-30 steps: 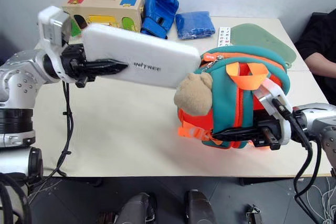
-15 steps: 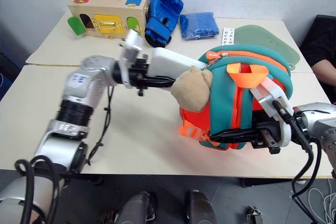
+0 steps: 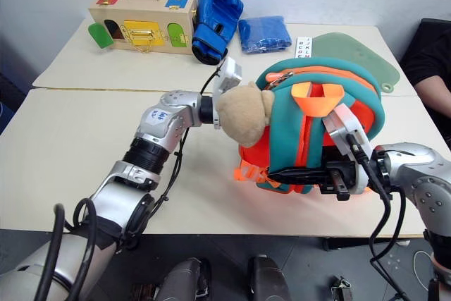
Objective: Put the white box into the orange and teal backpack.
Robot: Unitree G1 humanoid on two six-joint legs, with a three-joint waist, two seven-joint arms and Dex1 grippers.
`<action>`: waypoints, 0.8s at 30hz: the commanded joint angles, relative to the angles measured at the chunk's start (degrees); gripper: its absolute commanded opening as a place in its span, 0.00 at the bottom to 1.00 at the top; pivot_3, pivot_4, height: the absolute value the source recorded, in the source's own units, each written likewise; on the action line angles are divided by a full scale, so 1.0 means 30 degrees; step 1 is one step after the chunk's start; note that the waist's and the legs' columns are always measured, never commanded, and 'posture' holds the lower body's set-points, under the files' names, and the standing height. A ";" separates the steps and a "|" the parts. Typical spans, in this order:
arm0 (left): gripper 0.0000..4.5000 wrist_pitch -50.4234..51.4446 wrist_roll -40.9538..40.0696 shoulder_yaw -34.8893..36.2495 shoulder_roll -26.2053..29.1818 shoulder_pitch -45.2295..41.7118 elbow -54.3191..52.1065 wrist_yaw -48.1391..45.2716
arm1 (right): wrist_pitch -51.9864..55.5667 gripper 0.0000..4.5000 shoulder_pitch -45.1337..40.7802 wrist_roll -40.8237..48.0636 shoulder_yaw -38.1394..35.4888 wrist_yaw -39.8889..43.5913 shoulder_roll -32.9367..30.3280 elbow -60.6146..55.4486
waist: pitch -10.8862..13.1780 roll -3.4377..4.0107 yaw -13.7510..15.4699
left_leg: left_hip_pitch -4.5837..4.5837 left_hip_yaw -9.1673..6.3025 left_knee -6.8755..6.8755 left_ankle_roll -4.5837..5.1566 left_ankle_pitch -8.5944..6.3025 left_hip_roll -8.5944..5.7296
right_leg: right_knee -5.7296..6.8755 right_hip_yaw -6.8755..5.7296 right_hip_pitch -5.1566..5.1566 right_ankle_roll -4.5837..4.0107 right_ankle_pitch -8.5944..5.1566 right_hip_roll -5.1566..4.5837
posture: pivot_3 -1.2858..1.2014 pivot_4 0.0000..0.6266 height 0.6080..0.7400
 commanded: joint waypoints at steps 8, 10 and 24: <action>0.99 0.7783 -0.6477 0.5146 0.8291 0.2744 -0.9700 -0.2191 | -0.0886 0.00 -0.0870 -0.1185 0.0633 -0.0284 0.0875 0.0999 | 0.0004 0.0011 -0.0224 | -0.0009 0.0002 -0.0005 -0.0063 0.0038 0.0019 | 0.0097 0.0003 -0.0072 -0.0050 -0.0027 0.0004 | 0.52 0.24 1.00; 0.99 0.8707 -0.7383 0.5713 0.7950 0.2264 -1.0614 -0.0756 | -0.0887 0.00 -0.0870 -0.1220 0.0657 -0.0290 0.0899 0.1020 | 0.0004 0.0010 0.0000 | -0.0007 -0.0011 0.0004 -0.0042 0.0040 -0.0002 | 0.0098 -0.0005 -0.0054 -0.0050 -0.0028 -0.0015 | 0.52 0.24 1.00; 0.99 0.6672 -0.4258 0.1628 0.4106 0.1841 -1.1407 0.4325 | -0.0899 0.00 -0.0919 -0.1199 0.0653 -0.0837 0.1271 0.0941 | 0.0004 0.0012 0.0259 | 0.0028 -0.0013 0.0023 0.0000 0.0023 -0.0016 | -0.0007 0.0012 0.0058 0.0031 0.0017 0.0002 | 0.52 0.24 1.00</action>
